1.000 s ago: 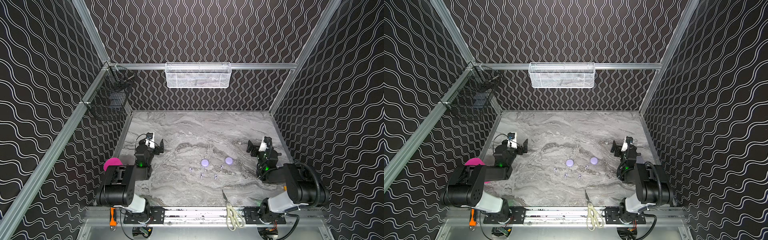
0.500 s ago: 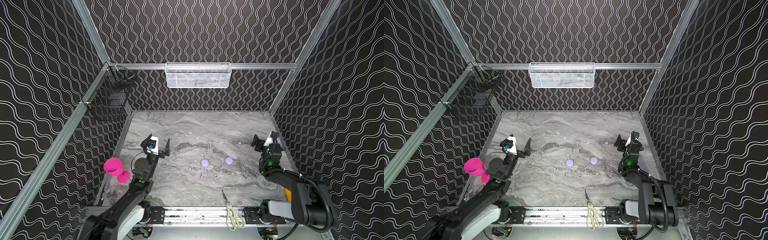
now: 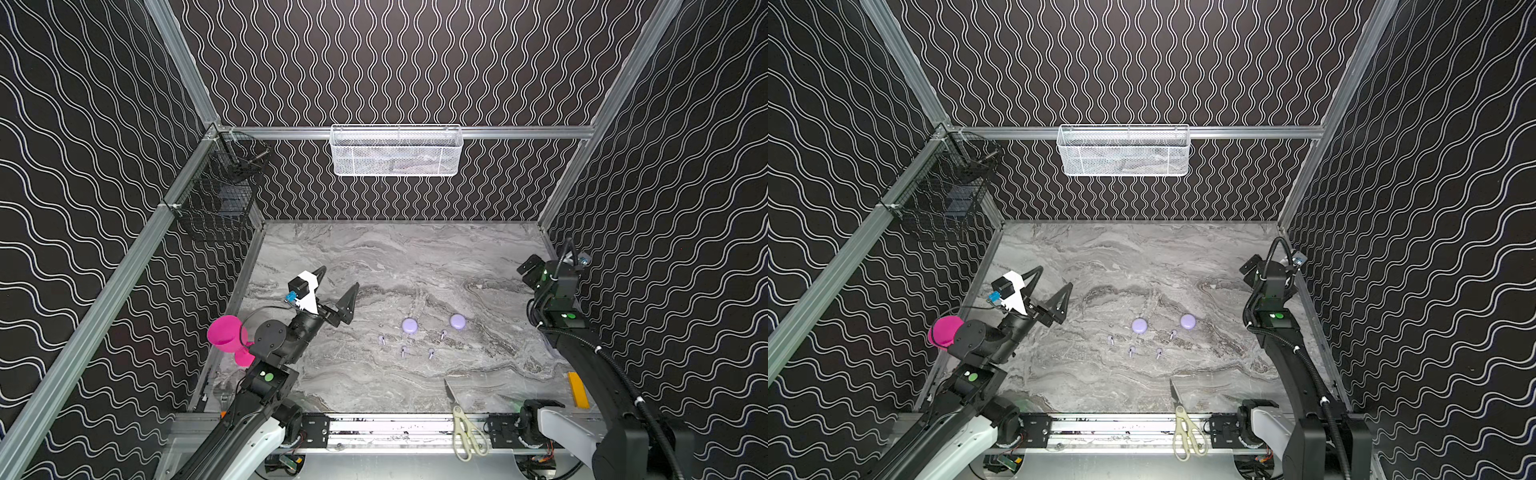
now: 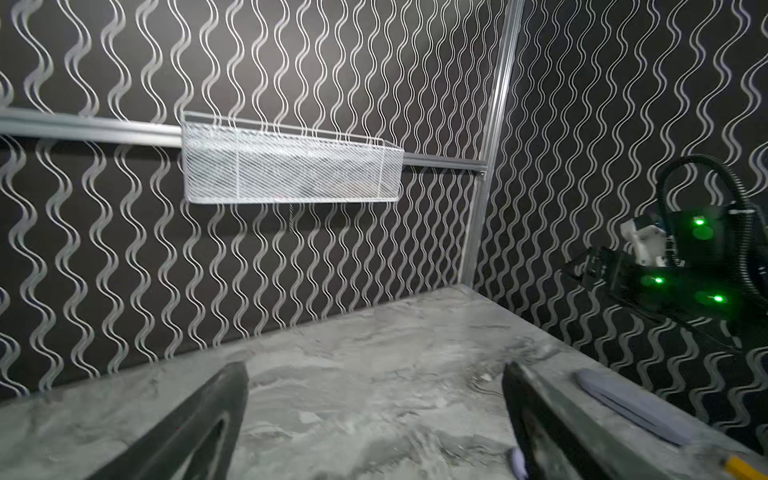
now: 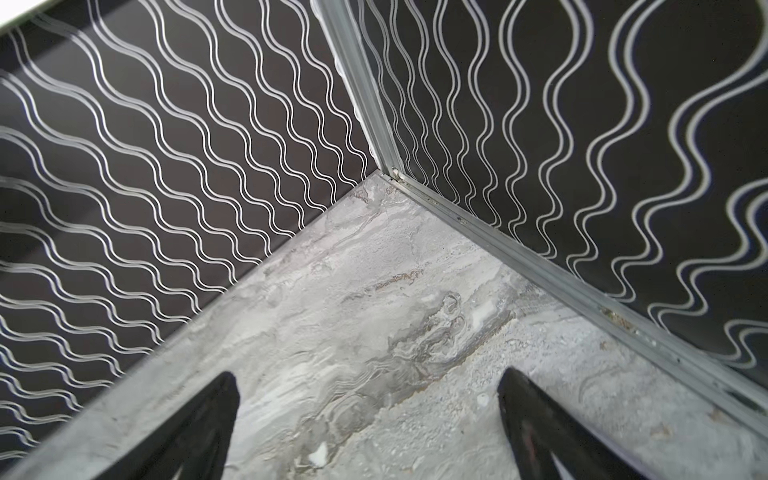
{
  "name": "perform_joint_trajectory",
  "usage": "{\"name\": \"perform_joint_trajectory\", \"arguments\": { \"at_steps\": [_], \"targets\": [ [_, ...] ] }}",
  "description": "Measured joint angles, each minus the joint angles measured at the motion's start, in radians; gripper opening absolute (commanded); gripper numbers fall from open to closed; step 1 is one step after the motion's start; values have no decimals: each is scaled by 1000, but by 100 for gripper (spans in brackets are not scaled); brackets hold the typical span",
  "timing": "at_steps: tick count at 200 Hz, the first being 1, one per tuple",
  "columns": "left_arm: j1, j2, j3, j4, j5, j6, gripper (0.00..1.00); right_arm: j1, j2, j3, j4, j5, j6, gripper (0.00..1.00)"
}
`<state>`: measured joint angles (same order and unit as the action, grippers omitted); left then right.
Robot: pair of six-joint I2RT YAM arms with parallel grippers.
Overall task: Insert the wireless bluetooth earbuds into the charging case
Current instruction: 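Move the left and right grippers forward toward the lavender cases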
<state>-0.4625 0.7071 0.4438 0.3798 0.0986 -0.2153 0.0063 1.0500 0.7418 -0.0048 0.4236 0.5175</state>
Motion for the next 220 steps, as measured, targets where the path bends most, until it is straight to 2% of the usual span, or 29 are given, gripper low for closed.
{"name": "perform_joint_trajectory", "arguments": {
  "at_steps": [20, 40, 70, 100, 147, 175, 220],
  "targets": [
    [-64, 6, 54, -135, -15, -70, 99, 31, -60, 4, -82, -61, 13, 100],
    [-130, 41, 68, -231, -33, -96, 99, 126, -100, 3, -132, -74, -12, 100],
    [-193, 98, 17, -262, -87, -98, 99, 255, -77, 42, -219, -48, -37, 100],
    [-233, 196, -8, -247, -129, -64, 99, 377, -41, 62, -301, -31, -58, 100],
    [-270, 340, -20, -186, -167, 35, 99, 494, 22, 84, -406, -69, -65, 99],
    [-278, 374, -42, -154, -191, 79, 99, 516, 31, 80, -448, -79, -65, 98],
    [-278, 406, -68, -92, -187, 98, 99, 533, 18, 29, -457, -156, -50, 97]
  ]
}}
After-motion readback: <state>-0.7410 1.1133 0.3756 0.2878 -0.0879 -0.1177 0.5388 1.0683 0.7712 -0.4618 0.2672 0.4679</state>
